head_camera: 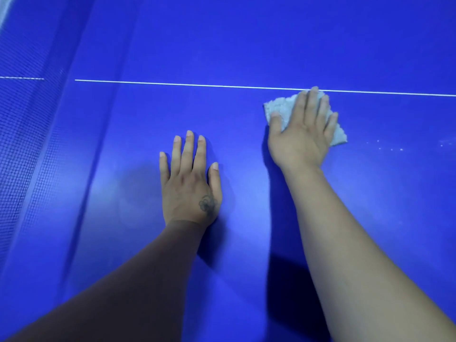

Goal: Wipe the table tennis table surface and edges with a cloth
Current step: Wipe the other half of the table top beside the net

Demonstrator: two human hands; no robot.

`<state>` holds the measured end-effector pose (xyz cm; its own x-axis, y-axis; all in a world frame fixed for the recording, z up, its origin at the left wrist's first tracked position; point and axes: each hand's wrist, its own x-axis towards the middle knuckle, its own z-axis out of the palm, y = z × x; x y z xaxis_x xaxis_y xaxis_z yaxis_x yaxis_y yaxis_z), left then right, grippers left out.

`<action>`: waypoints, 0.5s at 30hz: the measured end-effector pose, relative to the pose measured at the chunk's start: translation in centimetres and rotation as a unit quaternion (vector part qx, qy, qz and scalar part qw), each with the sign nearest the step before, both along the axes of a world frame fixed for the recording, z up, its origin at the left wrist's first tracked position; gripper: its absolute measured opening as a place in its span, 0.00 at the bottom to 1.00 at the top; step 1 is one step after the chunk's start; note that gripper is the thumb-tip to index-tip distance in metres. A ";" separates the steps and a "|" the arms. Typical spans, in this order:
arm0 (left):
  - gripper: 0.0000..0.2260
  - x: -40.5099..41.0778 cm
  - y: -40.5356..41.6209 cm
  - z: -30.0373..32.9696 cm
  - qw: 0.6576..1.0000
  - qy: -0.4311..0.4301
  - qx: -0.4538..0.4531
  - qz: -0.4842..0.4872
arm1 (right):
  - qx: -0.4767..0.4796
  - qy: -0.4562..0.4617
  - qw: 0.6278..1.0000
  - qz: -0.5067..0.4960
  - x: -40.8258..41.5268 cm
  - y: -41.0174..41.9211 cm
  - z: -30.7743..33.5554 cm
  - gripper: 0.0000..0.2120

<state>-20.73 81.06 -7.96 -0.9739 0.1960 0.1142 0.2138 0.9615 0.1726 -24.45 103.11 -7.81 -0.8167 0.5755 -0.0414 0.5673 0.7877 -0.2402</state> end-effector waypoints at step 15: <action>0.26 -0.1 -0.1 -0.6 0.999 0.039 0.018 -0.007 | 0.024 0.001 0.998 0.060 15.4 -0.3 0.7 0.35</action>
